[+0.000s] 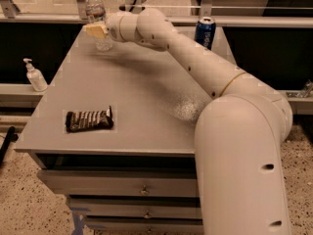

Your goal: Move water bottle near rxbar chocolate

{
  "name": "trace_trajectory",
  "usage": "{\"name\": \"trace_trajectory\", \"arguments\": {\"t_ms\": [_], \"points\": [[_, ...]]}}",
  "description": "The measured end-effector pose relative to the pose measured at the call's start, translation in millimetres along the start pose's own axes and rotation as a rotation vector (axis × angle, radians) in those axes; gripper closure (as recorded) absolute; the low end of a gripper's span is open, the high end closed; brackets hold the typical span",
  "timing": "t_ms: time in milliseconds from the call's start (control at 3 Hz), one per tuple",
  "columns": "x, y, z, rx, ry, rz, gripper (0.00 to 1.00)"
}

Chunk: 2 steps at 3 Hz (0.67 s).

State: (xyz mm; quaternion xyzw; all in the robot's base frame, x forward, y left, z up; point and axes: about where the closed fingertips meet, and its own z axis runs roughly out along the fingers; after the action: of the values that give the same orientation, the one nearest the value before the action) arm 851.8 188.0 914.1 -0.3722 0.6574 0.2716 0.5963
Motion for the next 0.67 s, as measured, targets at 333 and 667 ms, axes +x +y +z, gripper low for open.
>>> {"name": "trace_trajectory", "arguments": {"t_ms": [333,667], "points": [[1,1,-6,-0.029,-0.042,0.055,0.64],[-10,16,-32,-0.101,-0.100,0.095,0.88]]}}
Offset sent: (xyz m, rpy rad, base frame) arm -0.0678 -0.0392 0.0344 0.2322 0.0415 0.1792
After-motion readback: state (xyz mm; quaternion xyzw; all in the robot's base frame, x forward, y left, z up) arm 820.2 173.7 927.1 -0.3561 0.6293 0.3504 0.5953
